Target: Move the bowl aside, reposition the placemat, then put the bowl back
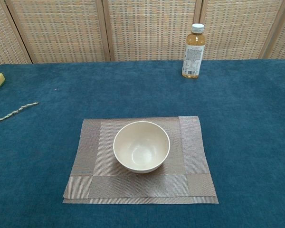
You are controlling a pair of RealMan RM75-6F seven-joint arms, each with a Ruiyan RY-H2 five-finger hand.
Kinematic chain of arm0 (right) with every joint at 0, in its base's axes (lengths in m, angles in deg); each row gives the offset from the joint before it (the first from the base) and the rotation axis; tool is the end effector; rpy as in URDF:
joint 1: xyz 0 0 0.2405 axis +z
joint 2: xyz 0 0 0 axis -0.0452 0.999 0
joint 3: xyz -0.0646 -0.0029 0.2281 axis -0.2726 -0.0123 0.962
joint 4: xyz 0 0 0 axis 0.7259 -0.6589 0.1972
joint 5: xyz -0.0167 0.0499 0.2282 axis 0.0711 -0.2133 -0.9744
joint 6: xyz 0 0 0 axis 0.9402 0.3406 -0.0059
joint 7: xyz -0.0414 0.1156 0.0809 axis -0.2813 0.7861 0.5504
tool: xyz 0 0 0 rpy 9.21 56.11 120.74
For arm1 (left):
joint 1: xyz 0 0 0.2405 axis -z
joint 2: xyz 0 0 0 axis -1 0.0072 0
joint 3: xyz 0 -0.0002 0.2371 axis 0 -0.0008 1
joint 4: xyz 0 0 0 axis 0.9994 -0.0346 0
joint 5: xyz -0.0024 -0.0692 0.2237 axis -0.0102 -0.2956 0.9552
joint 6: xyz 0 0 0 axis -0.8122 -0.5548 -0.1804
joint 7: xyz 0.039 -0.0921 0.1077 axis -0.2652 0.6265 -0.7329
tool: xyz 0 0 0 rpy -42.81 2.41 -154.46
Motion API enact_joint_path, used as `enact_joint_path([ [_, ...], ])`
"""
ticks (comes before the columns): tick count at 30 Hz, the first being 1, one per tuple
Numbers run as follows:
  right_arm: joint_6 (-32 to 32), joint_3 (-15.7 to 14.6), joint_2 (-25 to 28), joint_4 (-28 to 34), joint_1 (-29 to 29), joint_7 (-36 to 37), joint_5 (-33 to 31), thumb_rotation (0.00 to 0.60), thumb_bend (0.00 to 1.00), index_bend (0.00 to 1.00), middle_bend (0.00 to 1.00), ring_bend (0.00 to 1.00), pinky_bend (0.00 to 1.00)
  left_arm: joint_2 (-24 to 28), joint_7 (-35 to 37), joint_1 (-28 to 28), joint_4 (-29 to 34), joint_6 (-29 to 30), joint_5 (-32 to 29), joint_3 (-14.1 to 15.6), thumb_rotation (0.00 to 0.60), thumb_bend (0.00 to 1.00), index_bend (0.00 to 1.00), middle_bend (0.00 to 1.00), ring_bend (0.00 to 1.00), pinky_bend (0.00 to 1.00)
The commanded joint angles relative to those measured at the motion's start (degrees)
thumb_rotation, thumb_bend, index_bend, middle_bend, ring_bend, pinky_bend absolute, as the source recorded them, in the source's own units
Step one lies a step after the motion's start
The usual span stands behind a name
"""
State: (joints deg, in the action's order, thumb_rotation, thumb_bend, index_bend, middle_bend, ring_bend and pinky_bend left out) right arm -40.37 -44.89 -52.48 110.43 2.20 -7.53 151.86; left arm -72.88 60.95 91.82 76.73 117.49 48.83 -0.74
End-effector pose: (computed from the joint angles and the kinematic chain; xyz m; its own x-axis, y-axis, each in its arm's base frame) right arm -0.2873 -0.1768 0.0958 0.3527 -0.0517 0.9343 -0.9347 -0.0656 0.3492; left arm -0.2813 0.1672 0.0886 0.5042 -0.0312 0.8630 0.8635 0.0327 -0.5033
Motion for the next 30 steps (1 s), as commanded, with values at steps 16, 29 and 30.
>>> enact_joint_path([
  [16, -0.01, 0.07, 0.73, 0.45, -0.08, 1.08, -0.21, 0.600, 0.16, 0.00, 0.00, 0.00, 0.00, 0.32, 0.25, 0.13, 0.44, -0.30, 0.73, 0.47, 0.600, 0.00, 0.00, 0.00, 0.00, 0.00],
  [29, -0.83, 0.12, 1.32, 0.86, -0.39, 1.62, 0.15, 0.600, 0.15, 0.00, 0.00, 0.00, 0.00, 1.03, -0.90, 1.12, 0.93, -3.01, 2.93, 2.61, 0.600, 0.00, 0.00, 0.00, 0.00, 0.00],
  [30, -0.97, 0.19, 1.38, 0.90, -0.43, 1.73, 0.14, 0.600, 0.16, 0.00, 0.00, 0.00, 0.00, 0.96, -1.13, 1.40, 0.88, -3.53, 3.48, 2.95, 0.600, 0.00, 0.00, 0.00, 0.00, 0.00],
])
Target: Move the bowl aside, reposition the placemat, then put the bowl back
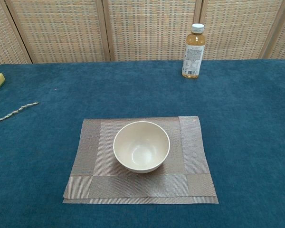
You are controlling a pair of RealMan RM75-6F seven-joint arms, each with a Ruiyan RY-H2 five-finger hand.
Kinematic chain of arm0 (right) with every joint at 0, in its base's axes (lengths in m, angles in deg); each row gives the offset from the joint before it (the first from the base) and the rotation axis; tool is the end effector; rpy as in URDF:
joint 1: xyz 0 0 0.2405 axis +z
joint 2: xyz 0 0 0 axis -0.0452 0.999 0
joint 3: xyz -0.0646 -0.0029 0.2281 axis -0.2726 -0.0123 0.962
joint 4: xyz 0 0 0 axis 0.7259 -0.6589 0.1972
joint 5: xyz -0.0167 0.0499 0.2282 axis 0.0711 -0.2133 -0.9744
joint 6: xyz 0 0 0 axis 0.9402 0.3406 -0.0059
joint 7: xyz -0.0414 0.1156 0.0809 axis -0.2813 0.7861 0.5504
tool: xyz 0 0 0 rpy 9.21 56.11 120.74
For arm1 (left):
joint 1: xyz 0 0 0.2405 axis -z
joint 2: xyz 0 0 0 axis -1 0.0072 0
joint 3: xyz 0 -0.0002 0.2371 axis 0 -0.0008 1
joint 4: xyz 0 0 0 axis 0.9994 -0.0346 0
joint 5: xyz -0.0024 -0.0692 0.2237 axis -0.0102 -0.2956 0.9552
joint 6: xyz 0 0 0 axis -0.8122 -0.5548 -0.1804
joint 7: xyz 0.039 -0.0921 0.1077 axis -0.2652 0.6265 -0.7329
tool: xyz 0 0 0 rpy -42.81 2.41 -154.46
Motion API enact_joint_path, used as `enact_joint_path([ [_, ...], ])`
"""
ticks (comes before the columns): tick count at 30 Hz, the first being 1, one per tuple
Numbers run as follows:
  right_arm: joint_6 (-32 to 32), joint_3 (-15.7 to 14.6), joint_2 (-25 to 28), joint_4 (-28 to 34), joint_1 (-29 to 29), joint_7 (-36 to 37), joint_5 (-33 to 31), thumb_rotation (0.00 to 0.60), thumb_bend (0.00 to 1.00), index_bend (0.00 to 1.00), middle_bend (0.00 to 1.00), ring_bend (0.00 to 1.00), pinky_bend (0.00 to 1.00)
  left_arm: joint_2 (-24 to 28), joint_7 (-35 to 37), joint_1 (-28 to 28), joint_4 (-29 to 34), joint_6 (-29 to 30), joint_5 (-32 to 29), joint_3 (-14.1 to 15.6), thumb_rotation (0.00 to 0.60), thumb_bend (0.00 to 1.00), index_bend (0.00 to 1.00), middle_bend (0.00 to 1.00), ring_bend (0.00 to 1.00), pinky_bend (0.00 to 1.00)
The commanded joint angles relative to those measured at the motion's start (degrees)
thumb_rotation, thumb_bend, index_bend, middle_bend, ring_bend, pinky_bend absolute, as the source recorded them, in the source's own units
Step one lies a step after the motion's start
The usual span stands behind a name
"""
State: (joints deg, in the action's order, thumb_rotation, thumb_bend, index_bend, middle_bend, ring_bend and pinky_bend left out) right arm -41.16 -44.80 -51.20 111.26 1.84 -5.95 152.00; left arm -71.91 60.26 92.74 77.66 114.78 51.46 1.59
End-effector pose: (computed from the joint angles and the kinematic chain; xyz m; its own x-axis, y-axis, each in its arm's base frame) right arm -0.2871 -0.1755 0.1034 0.3334 -0.0397 0.9419 -0.9417 -0.0608 0.3308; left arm -0.2749 0.1620 0.0783 0.5182 0.0312 0.8547 0.8549 -0.0486 -0.5165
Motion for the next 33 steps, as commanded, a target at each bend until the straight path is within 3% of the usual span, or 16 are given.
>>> enact_joint_path([
  [1, -0.26, 0.14, 0.17, 0.10, -0.12, 0.25, -0.07, 0.600, 0.15, 0.00, 0.00, 0.00, 0.00, -0.16, -0.77, 0.85, -0.12, -1.42, 1.50, 0.96, 0.600, 0.00, 0.00, 0.00, 0.00, 0.00],
  [5, -0.17, 0.12, 0.39, 0.24, -0.16, 0.54, -0.16, 0.600, 0.15, 0.00, 0.00, 0.00, 0.00, -1.39, -2.87, 2.55, -0.24, -3.37, 3.55, 1.33, 0.600, 0.00, 0.01, 0.00, 0.00, 0.00],
  [13, -0.34, 0.16, 0.70, 0.55, -0.23, 1.25, -0.04, 0.600, 0.15, 0.00, 0.00, 0.00, 0.00, -5.24, -8.27, 8.35, 1.63, -8.55, 7.15, -0.62, 0.600, 0.00, 0.20, 0.00, 0.00, 0.00],
  [21, -0.96, 0.37, 1.69, 1.15, -0.48, 2.83, 0.05, 0.600, 0.15, 0.00, 0.00, 0.00, 0.00, -10.49, -12.05, 14.88, 2.47, -17.20, 4.61, -3.28, 0.600, 0.03, 0.35, 0.00, 0.00, 0.00],
  [33, -1.52, 0.77, 2.84, 1.54, -0.74, 4.91, -0.16, 0.600, 0.15, 0.00, 0.00, 0.00, 0.00, -20.17, -19.42, 23.27, -1.97, -27.03, 0.57, -5.49, 0.600, 0.04, 0.41, 0.00, 0.00, 0.00],
])
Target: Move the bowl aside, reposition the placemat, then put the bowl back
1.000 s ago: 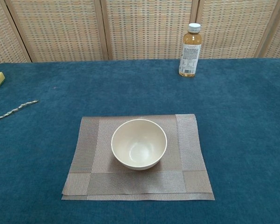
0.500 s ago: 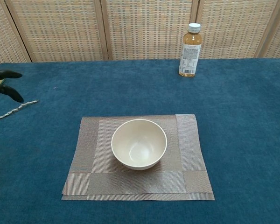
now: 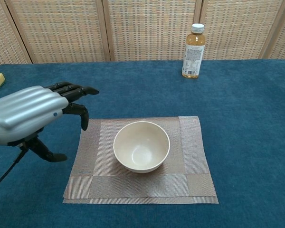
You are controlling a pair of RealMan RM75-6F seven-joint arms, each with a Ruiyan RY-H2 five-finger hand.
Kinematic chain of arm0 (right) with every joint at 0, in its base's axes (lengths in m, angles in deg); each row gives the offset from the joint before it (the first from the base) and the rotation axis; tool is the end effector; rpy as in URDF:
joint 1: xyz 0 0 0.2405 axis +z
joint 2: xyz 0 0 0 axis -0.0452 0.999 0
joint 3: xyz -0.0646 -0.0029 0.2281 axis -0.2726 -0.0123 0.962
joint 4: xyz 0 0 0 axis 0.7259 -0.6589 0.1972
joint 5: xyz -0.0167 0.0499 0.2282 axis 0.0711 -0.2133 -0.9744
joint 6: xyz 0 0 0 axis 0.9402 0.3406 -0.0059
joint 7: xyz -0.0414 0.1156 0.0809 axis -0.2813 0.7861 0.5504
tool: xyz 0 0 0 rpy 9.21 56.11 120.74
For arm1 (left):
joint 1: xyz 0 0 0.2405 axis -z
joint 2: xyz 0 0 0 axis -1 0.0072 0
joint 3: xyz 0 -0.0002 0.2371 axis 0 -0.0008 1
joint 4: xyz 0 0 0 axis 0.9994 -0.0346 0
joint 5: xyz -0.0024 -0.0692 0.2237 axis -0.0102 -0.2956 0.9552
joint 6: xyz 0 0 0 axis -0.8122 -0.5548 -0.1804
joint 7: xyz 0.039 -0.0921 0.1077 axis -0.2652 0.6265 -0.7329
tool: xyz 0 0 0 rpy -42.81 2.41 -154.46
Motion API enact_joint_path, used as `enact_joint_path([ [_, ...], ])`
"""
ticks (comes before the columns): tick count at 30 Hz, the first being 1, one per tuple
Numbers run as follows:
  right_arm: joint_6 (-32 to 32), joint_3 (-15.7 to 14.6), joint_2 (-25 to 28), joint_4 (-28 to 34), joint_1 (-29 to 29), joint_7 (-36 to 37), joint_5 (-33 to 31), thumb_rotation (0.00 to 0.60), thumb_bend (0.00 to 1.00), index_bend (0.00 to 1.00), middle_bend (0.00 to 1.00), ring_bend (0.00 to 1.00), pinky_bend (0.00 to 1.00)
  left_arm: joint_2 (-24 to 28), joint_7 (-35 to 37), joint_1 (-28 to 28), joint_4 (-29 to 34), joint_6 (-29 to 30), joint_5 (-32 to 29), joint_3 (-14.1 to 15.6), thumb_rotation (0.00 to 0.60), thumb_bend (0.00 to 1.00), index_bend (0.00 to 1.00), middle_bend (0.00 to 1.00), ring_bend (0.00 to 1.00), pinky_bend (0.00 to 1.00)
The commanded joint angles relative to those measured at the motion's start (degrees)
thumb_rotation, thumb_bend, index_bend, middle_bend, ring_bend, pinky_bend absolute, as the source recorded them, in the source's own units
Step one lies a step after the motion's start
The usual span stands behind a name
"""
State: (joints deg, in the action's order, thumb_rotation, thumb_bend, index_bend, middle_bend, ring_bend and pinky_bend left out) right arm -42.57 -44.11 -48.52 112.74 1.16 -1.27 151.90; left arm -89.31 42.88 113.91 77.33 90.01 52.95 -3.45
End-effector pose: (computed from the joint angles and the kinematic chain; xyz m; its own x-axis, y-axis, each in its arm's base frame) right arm -0.2872 -0.1750 0.1204 0.2735 -0.0098 0.9618 -0.9609 -0.0485 0.2728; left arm -0.1322 0.2306 -0.0469 0.6123 0.0634 0.7880 0.6723 -0.5661 -0.4769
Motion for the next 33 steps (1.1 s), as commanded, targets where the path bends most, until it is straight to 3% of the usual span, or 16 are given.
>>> enact_joint_path([
  [1, -0.14, 0.07, 0.18, 0.07, -0.07, 0.26, -0.01, 0.600, 0.15, 0.00, 0.00, 0.00, 0.00, -3.41, -2.53, 2.48, -2.01, -2.54, -1.09, -0.58, 0.600, 0.04, 0.41, 0.00, 0.00, 0.00],
  [17, 0.15, 0.04, 0.39, 0.10, 0.01, 1.18, 0.08, 0.600, 0.15, 0.00, 0.00, 0.00, 0.00, -9.89, -8.32, 7.50, -4.75, -5.02, -4.58, -1.32, 0.600, 0.05, 0.43, 0.00, 0.00, 0.00],
  [31, 0.27, 0.27, 0.99, 0.07, 0.03, 2.83, -0.23, 0.600, 0.15, 0.00, 0.00, 0.00, 0.00, -15.69, -12.01, 11.72, -9.82, -7.79, -9.98, -1.94, 0.600, 0.20, 0.53, 0.00, 0.00, 0.00],
  [33, 0.43, 0.26, 1.00, 0.08, 0.07, 2.90, -0.30, 0.600, 0.15, 0.00, 0.00, 0.00, 0.00, -16.16, -12.01, 11.98, -10.36, -7.71, -10.34, -1.87, 0.600, 0.29, 0.58, 0.00, 0.00, 0.00],
])
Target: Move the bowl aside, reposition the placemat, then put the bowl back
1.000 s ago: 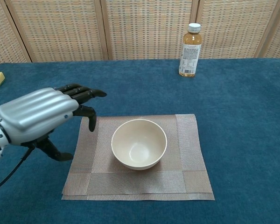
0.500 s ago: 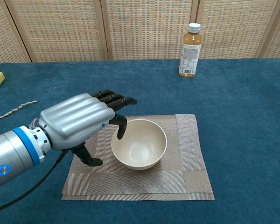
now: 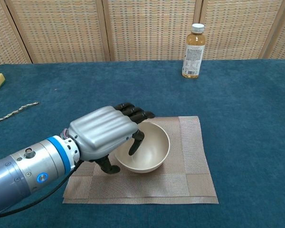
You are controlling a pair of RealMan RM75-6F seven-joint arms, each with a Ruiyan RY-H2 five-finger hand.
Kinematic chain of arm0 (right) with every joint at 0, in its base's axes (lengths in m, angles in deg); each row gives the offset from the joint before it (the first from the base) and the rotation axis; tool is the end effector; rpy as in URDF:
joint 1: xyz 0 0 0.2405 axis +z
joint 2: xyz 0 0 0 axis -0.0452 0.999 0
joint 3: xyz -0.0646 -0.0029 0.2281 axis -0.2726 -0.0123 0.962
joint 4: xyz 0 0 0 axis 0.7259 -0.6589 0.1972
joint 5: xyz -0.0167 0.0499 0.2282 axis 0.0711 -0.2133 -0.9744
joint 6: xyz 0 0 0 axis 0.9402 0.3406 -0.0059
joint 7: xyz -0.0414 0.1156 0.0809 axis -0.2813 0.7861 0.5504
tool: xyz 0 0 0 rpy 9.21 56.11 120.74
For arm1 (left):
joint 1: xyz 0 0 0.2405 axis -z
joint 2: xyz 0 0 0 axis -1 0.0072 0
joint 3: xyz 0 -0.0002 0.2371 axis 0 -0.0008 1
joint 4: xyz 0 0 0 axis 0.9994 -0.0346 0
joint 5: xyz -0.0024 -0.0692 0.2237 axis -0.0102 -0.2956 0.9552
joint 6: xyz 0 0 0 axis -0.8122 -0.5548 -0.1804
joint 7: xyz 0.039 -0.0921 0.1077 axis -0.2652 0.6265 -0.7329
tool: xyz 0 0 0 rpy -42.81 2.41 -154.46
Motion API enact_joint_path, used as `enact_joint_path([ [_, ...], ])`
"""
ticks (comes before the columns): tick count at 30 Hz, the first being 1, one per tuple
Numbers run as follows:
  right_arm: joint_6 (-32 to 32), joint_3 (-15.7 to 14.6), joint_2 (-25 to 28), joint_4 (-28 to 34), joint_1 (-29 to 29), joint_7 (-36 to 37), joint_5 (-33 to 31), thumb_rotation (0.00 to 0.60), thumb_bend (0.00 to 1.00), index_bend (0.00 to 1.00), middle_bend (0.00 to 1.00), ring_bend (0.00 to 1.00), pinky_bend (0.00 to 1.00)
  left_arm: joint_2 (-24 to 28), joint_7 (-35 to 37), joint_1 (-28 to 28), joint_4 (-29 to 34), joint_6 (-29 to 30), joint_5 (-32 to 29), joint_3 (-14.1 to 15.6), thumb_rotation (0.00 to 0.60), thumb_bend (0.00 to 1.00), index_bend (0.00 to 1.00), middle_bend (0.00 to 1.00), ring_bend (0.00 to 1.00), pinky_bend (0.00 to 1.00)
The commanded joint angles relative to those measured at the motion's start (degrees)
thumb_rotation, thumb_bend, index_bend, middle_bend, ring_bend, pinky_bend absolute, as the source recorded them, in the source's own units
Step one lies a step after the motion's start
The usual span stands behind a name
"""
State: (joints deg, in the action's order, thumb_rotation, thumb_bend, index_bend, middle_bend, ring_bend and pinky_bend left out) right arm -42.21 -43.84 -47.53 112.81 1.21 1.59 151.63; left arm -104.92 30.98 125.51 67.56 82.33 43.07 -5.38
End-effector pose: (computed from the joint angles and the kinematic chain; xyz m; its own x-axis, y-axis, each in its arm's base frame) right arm -0.2894 -0.1765 0.1255 0.2405 -0.0121 0.9706 -0.9698 -0.0441 0.2398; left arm -0.0698 0.2422 -0.1234 0.7017 0.0445 0.7111 0.5441 -0.6779 -0.4944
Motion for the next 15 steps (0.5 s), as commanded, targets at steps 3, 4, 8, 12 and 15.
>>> enact_joint_path([
  [3, 0.14, -0.03, 0.01, 0.05, 0.08, 0.12, 0.05, 0.600, 0.15, 0.00, 0.00, 0.00, 0.00, -1.15, 0.42, 0.50, -0.98, 0.19, -0.79, 0.30, 0.600, 0.40, 0.65, 0.00, 0.00, 0.00],
  [4, 0.12, -0.02, 0.00, 0.05, 0.08, 0.15, 0.09, 0.600, 0.15, 0.00, 0.00, 0.00, 0.00, -1.30, 0.58, 0.51, -1.17, 0.45, -0.64, 0.47, 0.600, 0.43, 0.67, 0.00, 0.00, 0.00],
  [8, 0.05, -0.08, 0.02, 0.07, 0.05, 0.26, 0.23, 0.600, 0.15, 0.00, 0.00, 0.00, 0.00, -1.31, 1.50, 0.39, -1.83, 1.87, 0.20, 1.42, 0.600, 0.46, 0.70, 0.00, 0.00, 0.00],
  [12, -0.29, -0.04, 0.08, 0.14, -0.07, 0.42, 0.36, 0.600, 0.15, 0.00, 0.00, 0.00, 0.00, 0.25, 2.95, -0.03, -1.39, 3.84, 1.34, 2.03, 0.600, 0.46, 0.70, 0.00, 0.00, 0.00],
  [15, -0.46, -0.11, 0.13, 0.19, -0.15, 0.38, 0.55, 0.600, 0.15, 0.00, 0.00, 0.00, 0.00, 2.39, 4.34, -0.49, -0.82, 5.48, 1.96, 2.04, 0.600, 0.46, 0.70, 0.00, 0.00, 0.00],
])
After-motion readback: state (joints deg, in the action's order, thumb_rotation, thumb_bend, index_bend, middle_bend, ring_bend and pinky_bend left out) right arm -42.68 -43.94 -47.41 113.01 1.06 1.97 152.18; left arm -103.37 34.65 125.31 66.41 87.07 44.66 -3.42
